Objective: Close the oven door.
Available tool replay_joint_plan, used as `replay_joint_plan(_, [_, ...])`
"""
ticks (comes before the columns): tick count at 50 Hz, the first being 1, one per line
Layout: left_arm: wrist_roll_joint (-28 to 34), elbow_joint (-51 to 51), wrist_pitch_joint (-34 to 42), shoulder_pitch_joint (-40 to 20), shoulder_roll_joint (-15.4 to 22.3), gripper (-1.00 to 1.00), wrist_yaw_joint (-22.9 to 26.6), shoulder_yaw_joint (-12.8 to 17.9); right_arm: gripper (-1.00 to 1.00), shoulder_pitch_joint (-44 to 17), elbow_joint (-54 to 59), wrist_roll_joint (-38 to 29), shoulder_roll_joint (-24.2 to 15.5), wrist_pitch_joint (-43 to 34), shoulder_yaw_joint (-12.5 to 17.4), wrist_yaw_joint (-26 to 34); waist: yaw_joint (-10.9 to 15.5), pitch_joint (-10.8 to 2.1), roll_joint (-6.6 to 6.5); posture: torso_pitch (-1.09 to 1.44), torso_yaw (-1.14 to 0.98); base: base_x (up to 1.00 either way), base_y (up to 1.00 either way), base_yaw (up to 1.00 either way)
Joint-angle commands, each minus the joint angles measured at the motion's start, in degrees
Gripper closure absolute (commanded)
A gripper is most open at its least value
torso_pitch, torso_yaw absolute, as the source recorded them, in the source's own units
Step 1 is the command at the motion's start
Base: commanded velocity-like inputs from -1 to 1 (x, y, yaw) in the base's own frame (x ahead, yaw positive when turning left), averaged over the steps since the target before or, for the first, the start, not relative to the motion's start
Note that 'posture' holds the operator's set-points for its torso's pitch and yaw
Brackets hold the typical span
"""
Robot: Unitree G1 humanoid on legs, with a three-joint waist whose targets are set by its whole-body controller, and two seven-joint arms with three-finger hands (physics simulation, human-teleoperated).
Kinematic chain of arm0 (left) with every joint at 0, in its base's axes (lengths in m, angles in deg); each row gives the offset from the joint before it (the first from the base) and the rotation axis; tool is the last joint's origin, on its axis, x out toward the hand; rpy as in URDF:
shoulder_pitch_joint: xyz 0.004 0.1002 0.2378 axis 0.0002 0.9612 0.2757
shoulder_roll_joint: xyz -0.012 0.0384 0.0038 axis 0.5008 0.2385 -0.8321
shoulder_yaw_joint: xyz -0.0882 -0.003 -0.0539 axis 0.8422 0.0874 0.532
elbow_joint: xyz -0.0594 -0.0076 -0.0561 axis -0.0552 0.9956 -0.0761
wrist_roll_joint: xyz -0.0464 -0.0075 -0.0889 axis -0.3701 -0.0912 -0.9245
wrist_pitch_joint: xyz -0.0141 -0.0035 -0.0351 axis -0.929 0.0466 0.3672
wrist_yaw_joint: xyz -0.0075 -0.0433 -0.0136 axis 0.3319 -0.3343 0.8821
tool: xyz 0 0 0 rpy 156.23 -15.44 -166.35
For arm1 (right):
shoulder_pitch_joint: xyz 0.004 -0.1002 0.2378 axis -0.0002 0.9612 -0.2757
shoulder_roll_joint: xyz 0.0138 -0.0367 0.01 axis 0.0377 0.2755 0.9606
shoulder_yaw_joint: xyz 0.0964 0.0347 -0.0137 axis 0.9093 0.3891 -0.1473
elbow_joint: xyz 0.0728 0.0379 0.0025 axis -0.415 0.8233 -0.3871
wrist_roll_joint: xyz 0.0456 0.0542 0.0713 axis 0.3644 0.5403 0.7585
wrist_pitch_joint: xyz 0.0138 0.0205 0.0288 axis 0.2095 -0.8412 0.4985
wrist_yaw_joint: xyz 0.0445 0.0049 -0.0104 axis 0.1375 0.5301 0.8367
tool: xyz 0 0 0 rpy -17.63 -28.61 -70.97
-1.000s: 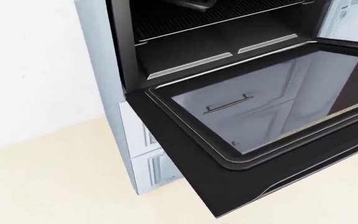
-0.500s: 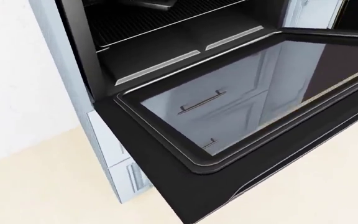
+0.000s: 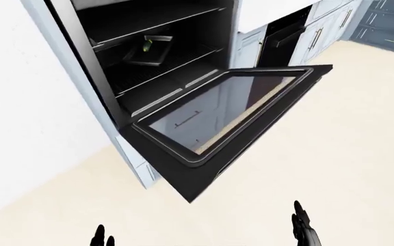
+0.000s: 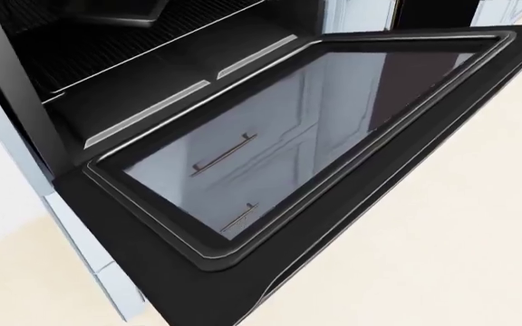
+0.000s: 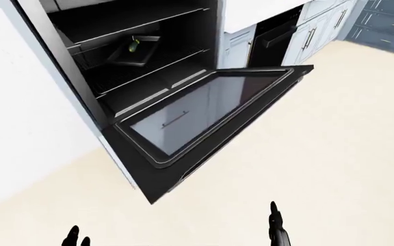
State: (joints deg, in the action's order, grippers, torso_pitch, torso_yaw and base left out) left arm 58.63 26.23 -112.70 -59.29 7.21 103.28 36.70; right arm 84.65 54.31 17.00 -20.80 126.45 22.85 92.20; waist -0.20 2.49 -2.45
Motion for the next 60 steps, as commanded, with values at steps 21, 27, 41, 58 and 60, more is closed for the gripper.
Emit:
replay_joint_plan(21, [-0.4, -0.8, -1.3, -0.3, 0.8, -1.00, 0.4, 0.4, -1.00, -0.4, -1.0, -0.2, -0.2, 1.9, -0.4, 0.6, -0.1, -1.03, 4.30, 0.00, 0.00, -0.04, 0.00, -0.15])
replay_joint_plan(27, [-0.5, -0.9, -1.5, -0.2, 0.5, -1.00, 0.1, 0.0, -1.00, -0.6, -1.1, 3.2, 0.2, 1.3, 1.0, 5.4, -0.1, -1.13, 3.58, 0.00, 0.00, 0.00, 0.00, 0.00])
replay_joint_plan(41, [-0.9, -0.9, -1.2, -0.4, 0.8, -1.00, 0.3, -0.1, -1.00, -0.9, -1.2, 6.3, 0.3, -0.1, 1.0, 8.0, -0.1, -2.78, 3.00, 0.00, 0.00, 0.00, 0.01, 0.00])
replay_joint_plan(58, [-0.7, -0.9, -1.2, -0.4, 0.8, -1.00, 0.2, 0.1, -1.00, -0.8, -1.1, 7.0, 0.4, -0.7, 0.9, 8.8, 0.3, -0.59, 1.04, 0.00, 0.00, 0.00, 0.19, 0.00])
replay_joint_plan(60, [-0.7, -0.8, -1.3, -0.4, 0.7, -1.00, 0.3, 0.1, -1.00, -0.8, -1.1, 7.1, 0.4, -0.7, 0.9, 8.9, 0.3, -0.66, 1.66, 0.00, 0.00, 0.00, 0.19, 0.00])
